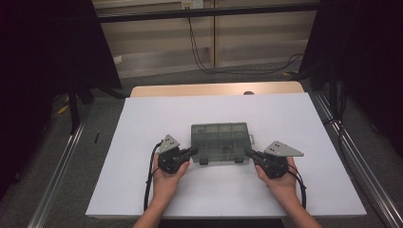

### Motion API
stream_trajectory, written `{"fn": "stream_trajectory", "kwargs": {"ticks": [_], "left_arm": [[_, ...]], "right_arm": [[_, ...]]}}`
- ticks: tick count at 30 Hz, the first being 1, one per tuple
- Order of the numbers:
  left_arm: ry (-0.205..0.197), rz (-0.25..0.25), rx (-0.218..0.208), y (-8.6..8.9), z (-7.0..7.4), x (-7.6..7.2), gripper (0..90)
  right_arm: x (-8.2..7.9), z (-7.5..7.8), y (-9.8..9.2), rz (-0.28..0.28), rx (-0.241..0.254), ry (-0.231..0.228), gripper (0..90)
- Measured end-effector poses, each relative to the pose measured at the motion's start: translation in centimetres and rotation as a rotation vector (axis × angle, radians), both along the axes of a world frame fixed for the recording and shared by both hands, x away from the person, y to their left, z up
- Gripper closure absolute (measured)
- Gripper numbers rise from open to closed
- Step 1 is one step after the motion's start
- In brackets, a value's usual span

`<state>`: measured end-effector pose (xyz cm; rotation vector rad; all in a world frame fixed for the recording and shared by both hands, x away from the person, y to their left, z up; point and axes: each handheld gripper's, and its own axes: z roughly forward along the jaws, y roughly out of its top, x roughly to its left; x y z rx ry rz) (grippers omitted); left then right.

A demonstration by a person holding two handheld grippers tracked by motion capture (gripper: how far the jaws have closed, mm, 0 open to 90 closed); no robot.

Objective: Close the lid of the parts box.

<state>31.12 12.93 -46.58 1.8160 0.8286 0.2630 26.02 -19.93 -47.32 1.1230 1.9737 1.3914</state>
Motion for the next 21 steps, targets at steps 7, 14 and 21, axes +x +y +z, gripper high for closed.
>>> {"fn": "stream_trajectory", "kwargs": {"ticks": [7,14,21], "left_arm": [[0.004,0.003,0.023,-0.19,-0.42,-0.18,90.0],[0.004,0.003,0.014,-0.24,-0.55,-0.25,90.0],[0.006,0.011,0.008,-0.17,-0.63,-0.15,90.0]], "right_arm": [[0.01,-0.31,0.16,-0.002,0.004,0.01,90.0],[-0.02,-0.42,0.27,-0.004,-0.009,0.008,90.0],[0.02,-0.4,0.11,0.011,0.011,0.019,90.0]]}}
